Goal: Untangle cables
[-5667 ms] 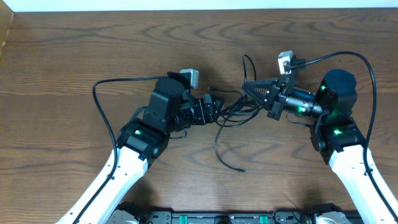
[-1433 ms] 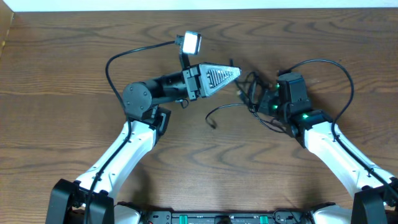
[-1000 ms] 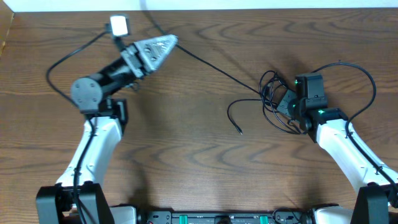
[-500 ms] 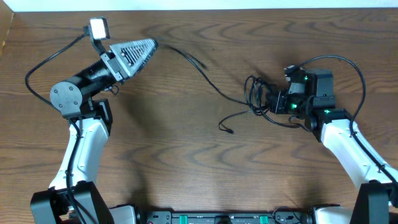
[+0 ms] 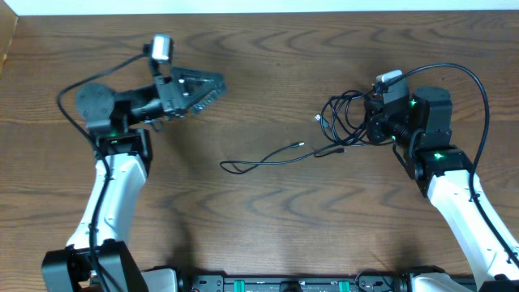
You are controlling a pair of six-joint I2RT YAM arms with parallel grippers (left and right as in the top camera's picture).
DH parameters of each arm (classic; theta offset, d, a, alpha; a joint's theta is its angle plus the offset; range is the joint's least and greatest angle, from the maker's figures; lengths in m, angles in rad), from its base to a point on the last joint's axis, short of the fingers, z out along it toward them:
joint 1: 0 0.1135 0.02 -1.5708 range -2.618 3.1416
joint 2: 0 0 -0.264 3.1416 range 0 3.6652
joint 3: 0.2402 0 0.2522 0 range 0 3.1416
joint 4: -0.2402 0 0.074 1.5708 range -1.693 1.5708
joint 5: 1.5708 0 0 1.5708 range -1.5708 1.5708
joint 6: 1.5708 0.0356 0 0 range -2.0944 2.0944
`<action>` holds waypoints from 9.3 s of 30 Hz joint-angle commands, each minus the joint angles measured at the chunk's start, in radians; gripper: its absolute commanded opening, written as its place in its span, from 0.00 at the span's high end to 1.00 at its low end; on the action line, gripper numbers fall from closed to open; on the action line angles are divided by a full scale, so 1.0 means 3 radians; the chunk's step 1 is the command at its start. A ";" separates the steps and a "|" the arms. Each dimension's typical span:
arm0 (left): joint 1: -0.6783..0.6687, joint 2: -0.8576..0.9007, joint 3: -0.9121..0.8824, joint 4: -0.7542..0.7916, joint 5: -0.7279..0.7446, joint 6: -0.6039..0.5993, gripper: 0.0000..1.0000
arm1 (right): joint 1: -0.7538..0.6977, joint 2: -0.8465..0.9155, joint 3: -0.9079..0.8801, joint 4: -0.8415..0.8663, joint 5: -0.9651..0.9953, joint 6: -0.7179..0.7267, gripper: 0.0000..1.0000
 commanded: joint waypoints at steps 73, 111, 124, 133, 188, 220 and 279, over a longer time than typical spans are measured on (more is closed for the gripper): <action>-0.1514 0.0312 0.0053 -0.2211 -0.1984 0.3016 0.93 | 0.0445 -0.0064 0.0004 -0.0338 -0.1910 0.2834 0.80; -0.1520 0.0312 0.0053 -0.1867 -0.1373 0.3068 0.92 | -0.0020 -0.0238 0.0005 -0.0713 -0.1165 0.1692 0.61; -0.1532 0.0312 0.0053 -0.1912 -0.0871 0.3409 0.92 | -0.0188 -0.0520 0.0004 -0.0422 -0.1434 0.3414 0.56; -0.1532 0.0312 0.0053 -0.1915 -0.0857 0.3891 0.93 | -0.0150 -0.0521 0.0004 0.0031 -0.1778 0.4369 0.55; -0.1741 0.0313 0.0053 -0.2553 -0.1033 0.4490 0.93 | 0.0048 -0.0205 0.0004 0.0510 -0.1686 0.3797 0.47; -0.1750 0.0313 0.0053 -0.2811 -0.0627 0.4554 0.92 | -0.0528 0.0039 0.0902 0.1216 -0.1233 0.2477 0.67; -0.1747 0.0312 0.0050 -0.0853 0.0319 0.2045 0.92 | -0.0337 0.0676 0.0971 0.0033 0.0983 0.1105 0.99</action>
